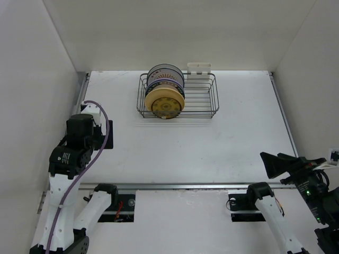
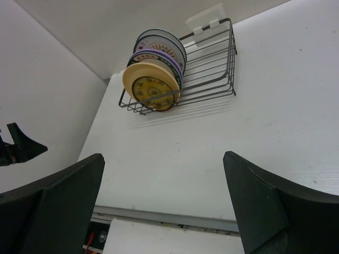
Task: Unload the plates from the dish rack
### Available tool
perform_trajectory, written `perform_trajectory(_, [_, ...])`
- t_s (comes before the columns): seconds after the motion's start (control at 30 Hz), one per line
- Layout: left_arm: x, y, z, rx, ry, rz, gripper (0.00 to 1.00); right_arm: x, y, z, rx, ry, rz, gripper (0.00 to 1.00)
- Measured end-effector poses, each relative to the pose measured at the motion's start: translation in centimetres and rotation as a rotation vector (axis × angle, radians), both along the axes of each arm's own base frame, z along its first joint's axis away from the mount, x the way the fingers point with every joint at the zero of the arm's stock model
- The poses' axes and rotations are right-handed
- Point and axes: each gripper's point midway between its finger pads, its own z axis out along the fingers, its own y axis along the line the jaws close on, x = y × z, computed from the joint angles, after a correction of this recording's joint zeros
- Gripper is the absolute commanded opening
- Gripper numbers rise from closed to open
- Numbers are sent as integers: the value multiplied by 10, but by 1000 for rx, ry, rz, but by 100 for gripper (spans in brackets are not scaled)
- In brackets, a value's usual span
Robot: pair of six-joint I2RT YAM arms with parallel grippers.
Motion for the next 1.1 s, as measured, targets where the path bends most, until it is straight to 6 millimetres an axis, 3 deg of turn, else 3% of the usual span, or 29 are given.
perform_trajectory(0.23, [0,-2,-1,1,5,-21,100,4,-7,-1,-16,6,-39,100])
perform_trajectory(0.33, [0,-3,-1,30,16,-72,100,19,-3,3,-64,33,-22,100])
perform_trajectory(0.43, [3,-4,-3,57,39,-112,100,60,12,6,-142,94,41,100])
perform_trajectory(0.57, [10,-5,-10,78,96,-138,100,142,41,-13,-244,239,162,94])
perform_trajectory(0.63, [15,-6,-12,87,124,-147,100,184,56,-27,-284,304,226,86])
perform_trajectory(0.67, [16,-6,-14,88,132,-147,100,207,65,-38,-301,333,257,83])
perform_trajectory(0.77, [22,-6,-19,95,176,-149,100,251,95,-63,-367,371,348,68])
perform_trajectory(0.8, [24,-7,-19,96,188,-149,100,260,109,-70,-393,373,391,63])
perform_trajectory(0.83, [27,-7,-19,98,199,-149,100,267,126,-74,-423,363,438,48])
perform_trajectory(0.9, [34,-8,-17,100,212,-148,100,279,160,-77,-486,325,526,38])
perform_trajectory(0.93, [37,-8,-17,101,218,-147,100,284,178,-78,-518,306,563,36])
perform_trajectory(1.03, [45,-7,-17,114,243,-139,100,300,233,-79,-619,216,655,53])
perform_trajectory(1.1, [49,-5,-17,124,254,-132,100,311,260,-87,-685,175,689,55])
